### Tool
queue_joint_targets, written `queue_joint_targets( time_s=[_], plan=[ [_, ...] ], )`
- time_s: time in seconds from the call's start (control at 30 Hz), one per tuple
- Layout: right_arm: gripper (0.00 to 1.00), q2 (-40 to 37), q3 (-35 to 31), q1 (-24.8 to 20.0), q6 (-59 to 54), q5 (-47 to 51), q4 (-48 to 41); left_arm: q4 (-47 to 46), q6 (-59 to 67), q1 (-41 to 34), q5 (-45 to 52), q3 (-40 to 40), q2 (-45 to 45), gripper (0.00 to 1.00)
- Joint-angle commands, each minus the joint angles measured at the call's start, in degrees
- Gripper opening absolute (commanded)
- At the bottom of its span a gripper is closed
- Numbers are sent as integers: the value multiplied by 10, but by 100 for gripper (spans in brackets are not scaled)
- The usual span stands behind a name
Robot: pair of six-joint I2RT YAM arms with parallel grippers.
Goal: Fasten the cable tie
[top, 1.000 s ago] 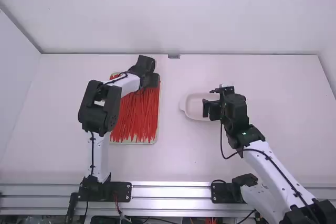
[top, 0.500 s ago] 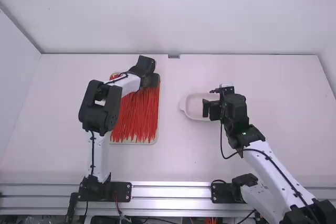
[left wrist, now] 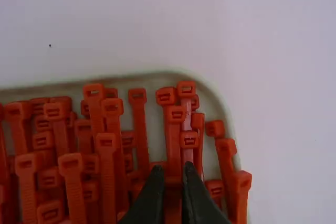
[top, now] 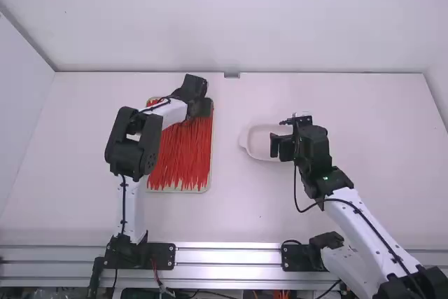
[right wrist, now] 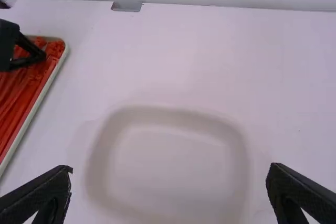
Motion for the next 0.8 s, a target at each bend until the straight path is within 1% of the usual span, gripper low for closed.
queue_joint_targets(
  time_s=[0.0, 0.33, 0.43, 0.5, 0.53, 0.77],
  plan=[
    [99, -9, 17, 1, -2, 2, -1, 3, -9, -5, -7, 10, 11, 2],
    [99, -9, 17, 1, -2, 1, -1, 18, -10, -4, -9, 10, -6, 2],
    [99, -9, 17, 1, -2, 1, 0, 17, -9, -4, -34, 10, -26, 2],
    [99, -9, 17, 1, -2, 1, 2, 11, -6, -4, -66, 10, -59, 2],
    [99, -9, 17, 1, -2, 1, 2, 10, -5, -4, -67, 10, -61, 2],
    [99, -9, 17, 2, -2, 1, 9, -19, 20, -4, -94, 10, -168, 2]
  ],
)
